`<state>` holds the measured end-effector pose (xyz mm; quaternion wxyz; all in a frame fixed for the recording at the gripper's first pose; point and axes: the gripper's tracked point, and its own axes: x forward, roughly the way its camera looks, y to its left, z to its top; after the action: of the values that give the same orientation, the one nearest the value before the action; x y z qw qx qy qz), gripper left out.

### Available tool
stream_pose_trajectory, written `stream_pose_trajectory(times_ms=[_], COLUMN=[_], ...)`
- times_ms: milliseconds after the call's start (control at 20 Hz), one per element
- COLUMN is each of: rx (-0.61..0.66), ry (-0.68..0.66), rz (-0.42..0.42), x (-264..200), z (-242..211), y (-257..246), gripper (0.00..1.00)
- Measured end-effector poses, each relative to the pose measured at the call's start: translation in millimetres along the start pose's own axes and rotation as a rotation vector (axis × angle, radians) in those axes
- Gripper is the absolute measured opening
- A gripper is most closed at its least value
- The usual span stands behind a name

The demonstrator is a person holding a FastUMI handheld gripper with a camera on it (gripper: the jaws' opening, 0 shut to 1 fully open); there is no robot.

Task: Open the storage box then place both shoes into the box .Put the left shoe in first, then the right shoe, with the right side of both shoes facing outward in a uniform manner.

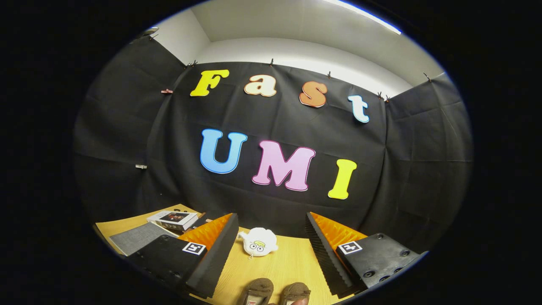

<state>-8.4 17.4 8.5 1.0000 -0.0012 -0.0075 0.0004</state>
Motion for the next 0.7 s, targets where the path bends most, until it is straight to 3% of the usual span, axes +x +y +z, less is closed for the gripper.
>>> stream_pose_trajectory(times_ms=[250,400,700], rx=[0.171,0.339,0.639], ry=[0.133,0.232,0.558], rz=[0.248,0.375,0.585], x=[2.0,4.2,0.7], z=[-26.7,-45.9,-112.1], y=[55.8,79.8,132.7], gripper=[0.97,0.97,0.98])
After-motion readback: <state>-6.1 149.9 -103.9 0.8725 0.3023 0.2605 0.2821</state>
